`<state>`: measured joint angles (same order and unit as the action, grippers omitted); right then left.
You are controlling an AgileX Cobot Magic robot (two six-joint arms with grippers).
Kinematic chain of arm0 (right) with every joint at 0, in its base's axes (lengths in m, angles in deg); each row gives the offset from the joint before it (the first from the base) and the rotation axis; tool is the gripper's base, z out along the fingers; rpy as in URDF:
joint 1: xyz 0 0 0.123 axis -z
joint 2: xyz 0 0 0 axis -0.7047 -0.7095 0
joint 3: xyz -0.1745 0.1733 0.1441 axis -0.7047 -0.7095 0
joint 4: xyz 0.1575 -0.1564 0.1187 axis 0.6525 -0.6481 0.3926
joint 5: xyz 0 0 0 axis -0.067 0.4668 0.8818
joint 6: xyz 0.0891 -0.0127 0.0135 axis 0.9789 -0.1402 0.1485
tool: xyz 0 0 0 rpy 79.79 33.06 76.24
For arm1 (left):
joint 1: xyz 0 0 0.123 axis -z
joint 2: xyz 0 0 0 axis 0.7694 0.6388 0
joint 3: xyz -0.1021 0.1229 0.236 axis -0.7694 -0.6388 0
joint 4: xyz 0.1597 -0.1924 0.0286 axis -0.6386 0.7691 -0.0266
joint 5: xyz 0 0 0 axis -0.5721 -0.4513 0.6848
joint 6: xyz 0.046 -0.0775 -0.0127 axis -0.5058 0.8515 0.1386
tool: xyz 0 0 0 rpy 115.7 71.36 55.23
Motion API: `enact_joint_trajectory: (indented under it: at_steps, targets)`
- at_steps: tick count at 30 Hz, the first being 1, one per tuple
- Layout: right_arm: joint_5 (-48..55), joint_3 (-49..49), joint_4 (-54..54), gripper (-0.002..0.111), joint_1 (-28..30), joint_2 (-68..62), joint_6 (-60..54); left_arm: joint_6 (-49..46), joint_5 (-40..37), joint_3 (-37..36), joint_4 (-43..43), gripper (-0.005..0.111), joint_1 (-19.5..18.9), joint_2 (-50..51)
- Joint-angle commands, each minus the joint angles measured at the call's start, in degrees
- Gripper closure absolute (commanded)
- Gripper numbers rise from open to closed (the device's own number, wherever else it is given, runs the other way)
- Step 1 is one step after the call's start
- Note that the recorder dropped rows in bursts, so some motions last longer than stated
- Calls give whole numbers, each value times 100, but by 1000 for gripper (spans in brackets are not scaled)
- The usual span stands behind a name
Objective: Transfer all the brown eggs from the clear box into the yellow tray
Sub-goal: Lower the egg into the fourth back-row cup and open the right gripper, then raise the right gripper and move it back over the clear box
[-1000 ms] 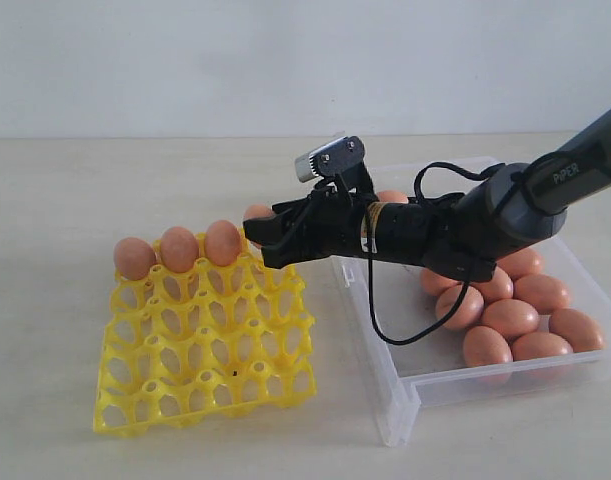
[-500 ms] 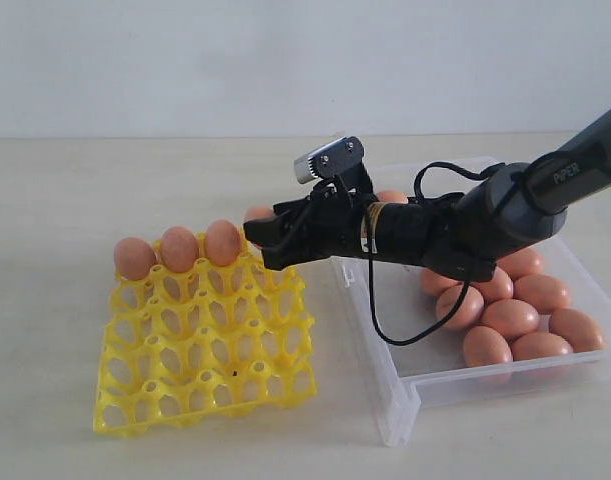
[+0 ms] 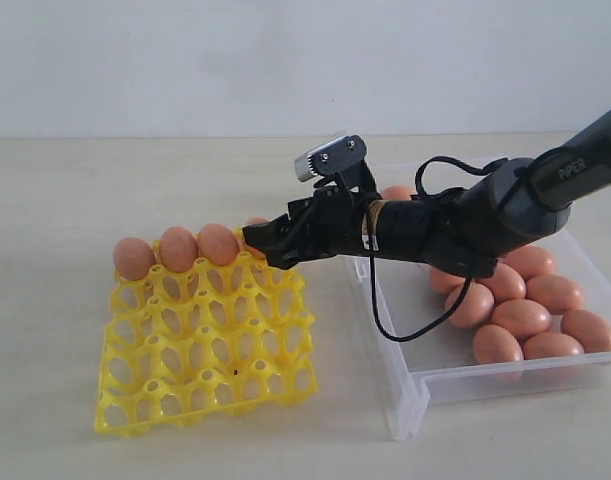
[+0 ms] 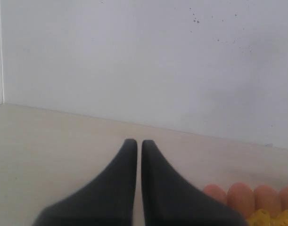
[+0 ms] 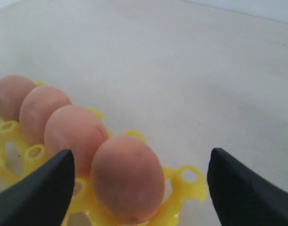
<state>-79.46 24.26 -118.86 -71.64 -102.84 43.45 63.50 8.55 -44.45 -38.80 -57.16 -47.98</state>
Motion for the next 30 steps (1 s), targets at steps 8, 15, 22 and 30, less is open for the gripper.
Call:
enact_joint_trajectory:
  at_steps: [8, 15, 22, 30]
  targets:
    - [1034, -25, -781, 86, 33, 1863, 986, 51, 13, -20, 51, 103, 10, -14]
    - [5527, -25, -1616, 108, 33, 3340, 1533, 51, 13, -20, 51, 103, 10, -14]
    - [7819, 23, 3683, 108, 545, 3287, -5547, 51, 2, -20, 51, 103, 10, -14]
    - [9961, 700, 4464, 108, 919, 2845, -5272, 51, 2, -20, 51, 103, 10, -14]
